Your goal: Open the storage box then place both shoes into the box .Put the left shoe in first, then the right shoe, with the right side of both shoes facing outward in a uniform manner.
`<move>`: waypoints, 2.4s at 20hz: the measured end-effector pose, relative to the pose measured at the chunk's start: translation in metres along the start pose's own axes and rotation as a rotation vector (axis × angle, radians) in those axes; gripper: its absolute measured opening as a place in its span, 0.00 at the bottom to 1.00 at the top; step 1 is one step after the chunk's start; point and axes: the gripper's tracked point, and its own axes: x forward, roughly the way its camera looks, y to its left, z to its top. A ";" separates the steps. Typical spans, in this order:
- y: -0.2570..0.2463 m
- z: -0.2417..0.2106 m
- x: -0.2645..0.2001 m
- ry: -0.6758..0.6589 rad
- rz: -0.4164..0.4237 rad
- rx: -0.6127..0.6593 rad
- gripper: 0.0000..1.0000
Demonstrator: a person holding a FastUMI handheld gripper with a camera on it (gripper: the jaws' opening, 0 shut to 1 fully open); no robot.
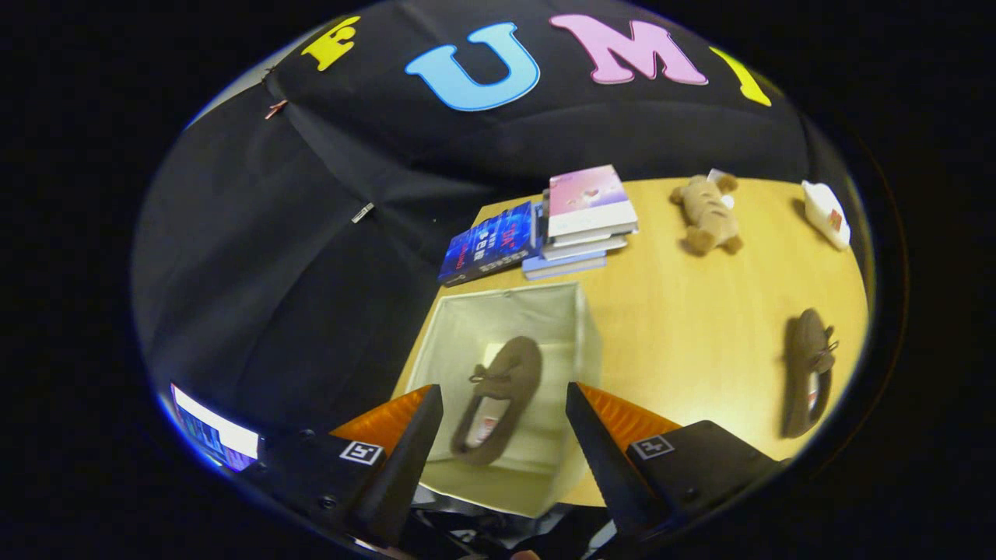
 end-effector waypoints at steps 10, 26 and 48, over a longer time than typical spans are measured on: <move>-0.257 0.004 -0.097 -0.036 -0.357 -0.164 0.99; -0.439 -0.083 -0.031 0.290 -0.517 -0.152 0.50; -0.095 0.031 -0.029 0.023 -0.159 0.097 0.05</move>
